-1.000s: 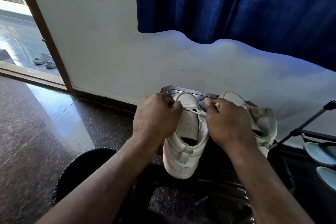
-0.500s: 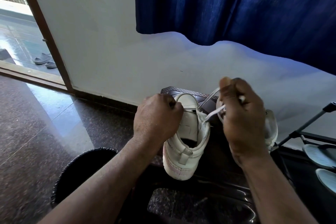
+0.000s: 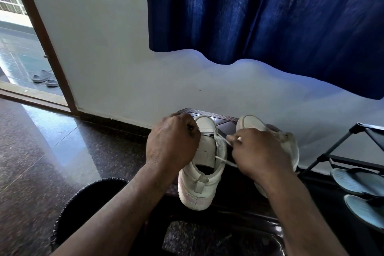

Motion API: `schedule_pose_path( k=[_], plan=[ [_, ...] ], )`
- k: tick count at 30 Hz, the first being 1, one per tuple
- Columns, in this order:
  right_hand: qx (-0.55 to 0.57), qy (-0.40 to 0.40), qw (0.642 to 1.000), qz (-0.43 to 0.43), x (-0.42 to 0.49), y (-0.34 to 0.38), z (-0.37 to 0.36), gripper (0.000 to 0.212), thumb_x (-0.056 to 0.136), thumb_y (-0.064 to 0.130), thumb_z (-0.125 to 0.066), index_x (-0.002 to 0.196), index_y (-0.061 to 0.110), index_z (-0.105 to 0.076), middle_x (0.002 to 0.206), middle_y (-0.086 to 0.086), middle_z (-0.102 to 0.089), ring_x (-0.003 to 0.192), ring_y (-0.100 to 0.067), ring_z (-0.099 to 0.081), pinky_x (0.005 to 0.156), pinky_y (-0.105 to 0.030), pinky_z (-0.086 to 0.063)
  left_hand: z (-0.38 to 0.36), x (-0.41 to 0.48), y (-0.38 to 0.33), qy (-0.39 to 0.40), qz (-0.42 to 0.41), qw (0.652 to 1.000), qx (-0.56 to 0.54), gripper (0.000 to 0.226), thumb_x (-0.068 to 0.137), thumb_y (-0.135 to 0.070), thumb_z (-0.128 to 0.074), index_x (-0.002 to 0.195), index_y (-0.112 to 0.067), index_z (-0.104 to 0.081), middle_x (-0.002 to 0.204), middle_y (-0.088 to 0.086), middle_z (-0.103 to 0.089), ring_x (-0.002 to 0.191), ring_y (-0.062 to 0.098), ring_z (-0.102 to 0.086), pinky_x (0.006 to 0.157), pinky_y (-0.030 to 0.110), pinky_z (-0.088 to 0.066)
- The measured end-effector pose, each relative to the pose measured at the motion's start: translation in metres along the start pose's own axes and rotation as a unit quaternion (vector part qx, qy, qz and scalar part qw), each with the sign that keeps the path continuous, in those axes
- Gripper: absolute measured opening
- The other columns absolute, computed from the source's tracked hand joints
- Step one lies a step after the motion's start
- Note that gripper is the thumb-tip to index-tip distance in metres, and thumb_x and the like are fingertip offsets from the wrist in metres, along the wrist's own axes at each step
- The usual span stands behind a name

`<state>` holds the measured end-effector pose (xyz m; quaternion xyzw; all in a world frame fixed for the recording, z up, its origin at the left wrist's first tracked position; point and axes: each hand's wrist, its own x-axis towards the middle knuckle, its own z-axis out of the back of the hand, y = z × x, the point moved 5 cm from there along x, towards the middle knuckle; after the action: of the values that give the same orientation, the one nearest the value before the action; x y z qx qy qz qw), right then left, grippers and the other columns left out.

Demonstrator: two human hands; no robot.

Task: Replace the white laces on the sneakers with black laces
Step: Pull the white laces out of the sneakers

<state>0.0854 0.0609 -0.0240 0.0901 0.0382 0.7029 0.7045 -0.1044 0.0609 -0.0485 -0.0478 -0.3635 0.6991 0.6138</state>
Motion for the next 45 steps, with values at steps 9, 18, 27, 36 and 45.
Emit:
schedule_pose_path(
  k=[9,18,27,36,45],
  plan=[
    [0.485,-0.148,0.858,0.081,-0.021,0.010,0.053,0.043,0.106,0.033,-0.058,0.066,0.016,-0.055,0.057,0.006,-0.051,0.059,-0.014,-0.045,0.057,-0.026,-0.035,0.004,-0.007,-0.003,-0.036,-0.028,0.998,-0.050,0.010,0.091,-0.036,-0.070,0.099,-0.031,-0.073,0.097,-0.011,-0.069,0.080,0.022,-0.070,0.069,0.035,-0.054],
    [0.555,-0.145,0.811,0.115,-0.033,0.032,0.115,0.043,0.103,0.044,-0.061,0.073,0.012,-0.060,0.056,0.010,-0.040,0.062,-0.015,-0.037,0.063,-0.036,-0.034,0.015,0.013,-0.057,0.117,-0.153,0.973,-0.125,0.024,0.093,-0.033,-0.062,0.112,-0.036,-0.077,0.110,-0.014,-0.071,0.100,0.016,-0.066,0.085,0.034,-0.054],
    [0.479,-0.165,0.862,-0.015,-0.028,0.008,0.073,0.025,0.102,0.033,-0.062,0.081,0.021,-0.065,0.065,0.015,-0.065,0.065,-0.004,-0.058,0.058,-0.017,-0.039,0.017,0.036,-0.072,0.222,-0.121,0.962,-0.102,0.018,0.087,-0.022,-0.071,0.098,-0.035,-0.072,0.093,-0.015,-0.076,0.086,0.009,-0.068,0.082,0.030,-0.055],
    [0.485,-0.224,0.845,0.019,-0.035,-0.004,0.110,0.031,0.105,0.030,-0.056,0.078,0.020,-0.064,0.063,0.013,-0.060,0.059,-0.007,-0.050,0.059,-0.024,-0.040,-0.005,0.013,-0.086,0.264,-0.169,0.944,-0.099,0.010,0.092,-0.030,-0.076,0.088,-0.022,-0.074,0.087,-0.004,-0.076,0.087,0.019,-0.069,0.080,0.034,-0.054],
    [0.355,-0.164,0.915,-0.096,-0.031,-0.020,0.047,0.026,0.103,0.032,-0.057,0.079,0.021,-0.063,0.073,0.005,-0.062,0.083,-0.025,-0.063,0.067,-0.035,-0.031,0.012,0.042,-0.091,0.188,-0.046,0.979,-0.072,0.013,0.084,-0.013,-0.070,0.075,-0.021,-0.074,0.075,-0.004,-0.072,0.076,0.016,-0.066,0.060,0.023,-0.042]
  ],
)
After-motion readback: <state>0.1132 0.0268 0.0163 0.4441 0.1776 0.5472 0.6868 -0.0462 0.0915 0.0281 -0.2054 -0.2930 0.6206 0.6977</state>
